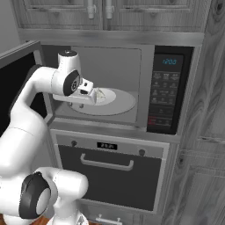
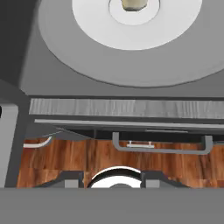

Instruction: Pick the garlic from the microwave and place it on plate located on the counter.

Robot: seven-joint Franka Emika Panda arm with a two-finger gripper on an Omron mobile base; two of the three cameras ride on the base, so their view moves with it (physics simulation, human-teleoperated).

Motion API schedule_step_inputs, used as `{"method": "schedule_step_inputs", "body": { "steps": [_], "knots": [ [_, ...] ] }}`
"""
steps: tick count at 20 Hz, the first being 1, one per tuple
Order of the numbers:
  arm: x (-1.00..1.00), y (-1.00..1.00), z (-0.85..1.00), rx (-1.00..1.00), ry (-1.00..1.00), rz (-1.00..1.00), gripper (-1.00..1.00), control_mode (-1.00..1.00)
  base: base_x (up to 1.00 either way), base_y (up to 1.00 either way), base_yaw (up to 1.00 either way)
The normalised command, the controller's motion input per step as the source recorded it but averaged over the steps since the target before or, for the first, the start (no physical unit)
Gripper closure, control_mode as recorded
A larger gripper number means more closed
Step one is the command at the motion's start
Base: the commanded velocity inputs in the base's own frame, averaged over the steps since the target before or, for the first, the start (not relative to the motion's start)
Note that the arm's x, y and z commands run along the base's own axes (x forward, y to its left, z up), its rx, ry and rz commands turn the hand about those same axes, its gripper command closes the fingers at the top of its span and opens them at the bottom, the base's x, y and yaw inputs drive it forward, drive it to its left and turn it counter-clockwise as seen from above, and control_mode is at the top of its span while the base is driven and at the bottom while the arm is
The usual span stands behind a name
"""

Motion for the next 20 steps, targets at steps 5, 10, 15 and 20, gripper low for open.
{"method": "schedule_step_inputs", "body": {
  "steps": [5, 10, 15, 20],
  "knots": [
    [0.00, 0.00, -0.05, 0.00, -0.29, 0.00, -1.00, -1.00, 0.00, 0.00, 0.00],
    [0.01, -0.01, 0.25, 0.00, -0.43, 0.00, -1.00, -1.00, 0.00, 0.00, 0.00],
    [0.25, -0.04, 0.07, 0.00, -0.09, 0.00, -1.00, -1.00, 0.00, 0.00, 0.00],
    [0.57, 0.00, 0.01, 0.00, 0.11, -0.11, -1.00, -1.00, 0.00, 0.00, 0.00]
  ]
}}
